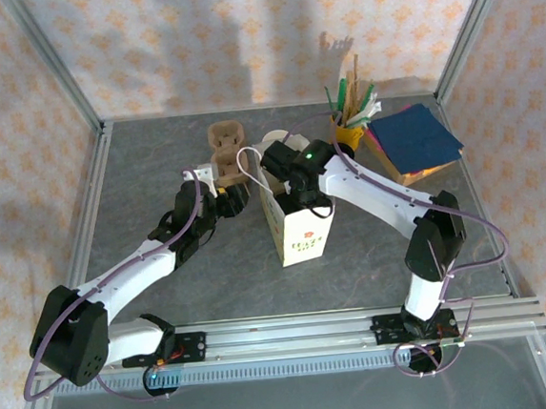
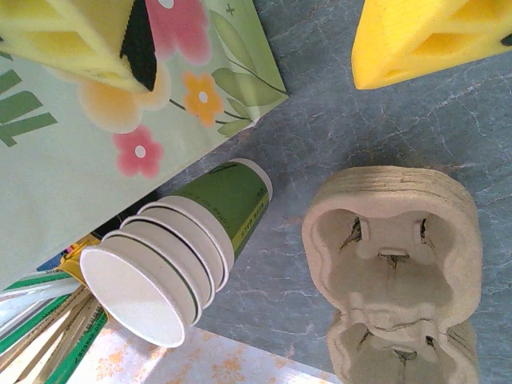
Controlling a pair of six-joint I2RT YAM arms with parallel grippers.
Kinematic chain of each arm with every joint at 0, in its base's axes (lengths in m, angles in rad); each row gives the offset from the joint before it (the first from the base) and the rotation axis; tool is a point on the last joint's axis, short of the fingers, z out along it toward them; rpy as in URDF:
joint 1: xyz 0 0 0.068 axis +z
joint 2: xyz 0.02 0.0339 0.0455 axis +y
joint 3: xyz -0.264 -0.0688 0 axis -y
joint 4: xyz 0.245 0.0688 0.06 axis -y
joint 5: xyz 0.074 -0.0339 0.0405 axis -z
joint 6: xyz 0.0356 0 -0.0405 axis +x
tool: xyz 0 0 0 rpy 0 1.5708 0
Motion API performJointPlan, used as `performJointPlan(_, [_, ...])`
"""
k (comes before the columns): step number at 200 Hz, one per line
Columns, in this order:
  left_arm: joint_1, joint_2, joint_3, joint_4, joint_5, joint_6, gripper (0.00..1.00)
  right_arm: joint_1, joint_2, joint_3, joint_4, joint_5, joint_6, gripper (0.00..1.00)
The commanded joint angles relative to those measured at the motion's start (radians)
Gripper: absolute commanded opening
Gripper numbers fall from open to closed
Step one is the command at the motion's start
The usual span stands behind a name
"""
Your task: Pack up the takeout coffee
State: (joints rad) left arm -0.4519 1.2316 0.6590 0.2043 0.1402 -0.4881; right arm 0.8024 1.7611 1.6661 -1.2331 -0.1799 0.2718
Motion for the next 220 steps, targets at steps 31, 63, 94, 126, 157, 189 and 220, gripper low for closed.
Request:
performJointPlan(31, [-0.006, -0.022, 0.007, 0.003, -0.021, 0.014, 0.68, -0.001, 0.011, -0.035, 0.024, 0.019, -0.011, 0.71])
performJointPlan(63, [-0.006, -0.023, 0.004, -0.001, -0.021, 0.014, 0.68, -0.007, 0.009, -0.056, 0.04, 0.01, -0.014, 0.71])
performJointPlan(94, [-0.006, -0.028, 0.001, -0.002, -0.024, 0.013, 0.68, -0.008, 0.01, -0.073, 0.054, 0.003, -0.016, 0.71])
performJointPlan(126, [-0.007, -0.032, -0.005, 0.0, -0.025, 0.011, 0.68, -0.013, 0.013, -0.091, 0.067, -0.003, -0.019, 0.71])
performJointPlan(157, [-0.005, -0.031, -0.007, 0.001, -0.025, 0.011, 0.68, -0.014, 0.018, -0.098, 0.07, -0.007, -0.02, 0.71])
performJointPlan(189, [-0.006, -0.029, -0.007, 0.003, -0.024, 0.011, 0.68, -0.012, 0.02, -0.104, 0.075, -0.016, -0.02, 0.71])
performJointPlan(220, [-0.006, -0.035, -0.01, 0.001, -0.027, 0.011, 0.68, -0.012, 0.024, -0.106, 0.076, -0.02, -0.022, 0.71])
